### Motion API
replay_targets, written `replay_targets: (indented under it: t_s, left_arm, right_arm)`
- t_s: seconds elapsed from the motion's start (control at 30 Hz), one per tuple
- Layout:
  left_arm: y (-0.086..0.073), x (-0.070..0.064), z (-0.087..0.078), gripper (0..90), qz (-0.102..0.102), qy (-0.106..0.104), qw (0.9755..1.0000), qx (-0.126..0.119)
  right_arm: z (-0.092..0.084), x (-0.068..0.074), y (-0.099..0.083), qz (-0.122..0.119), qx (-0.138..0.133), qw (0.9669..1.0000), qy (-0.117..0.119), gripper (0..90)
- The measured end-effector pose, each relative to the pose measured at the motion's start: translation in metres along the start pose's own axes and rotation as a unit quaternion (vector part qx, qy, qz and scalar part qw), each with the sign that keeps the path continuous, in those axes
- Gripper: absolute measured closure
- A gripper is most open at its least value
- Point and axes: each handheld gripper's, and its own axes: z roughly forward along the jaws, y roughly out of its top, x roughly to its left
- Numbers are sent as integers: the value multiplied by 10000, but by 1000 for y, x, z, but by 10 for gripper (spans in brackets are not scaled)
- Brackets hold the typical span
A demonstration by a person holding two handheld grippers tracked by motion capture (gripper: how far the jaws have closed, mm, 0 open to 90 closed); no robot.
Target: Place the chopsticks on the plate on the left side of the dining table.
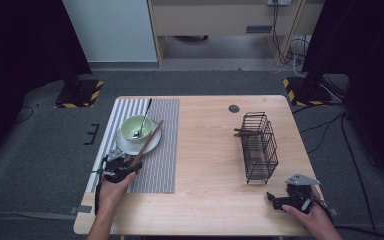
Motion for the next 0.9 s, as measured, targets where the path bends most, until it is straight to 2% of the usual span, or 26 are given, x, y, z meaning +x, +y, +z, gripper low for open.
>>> replay_targets:
  t_s: [0.13, 0.4, 0.9]
  left_arm:
    - [-1, -1, -1, 523, 78, 23, 10000, -25]
    - [-1, 3, -2, 527, 104, 161, 9998, -5]
    - [-1, 15, -8, 534, 38, 470, 9988, -136]
  right_arm:
    - [0, 0, 0, 5, 1, 10000, -4, 4]
    - [0, 0, 0, -4, 4, 10000, -1, 4]
    - [0, 0, 0, -5, 3, 10000, -2, 4]
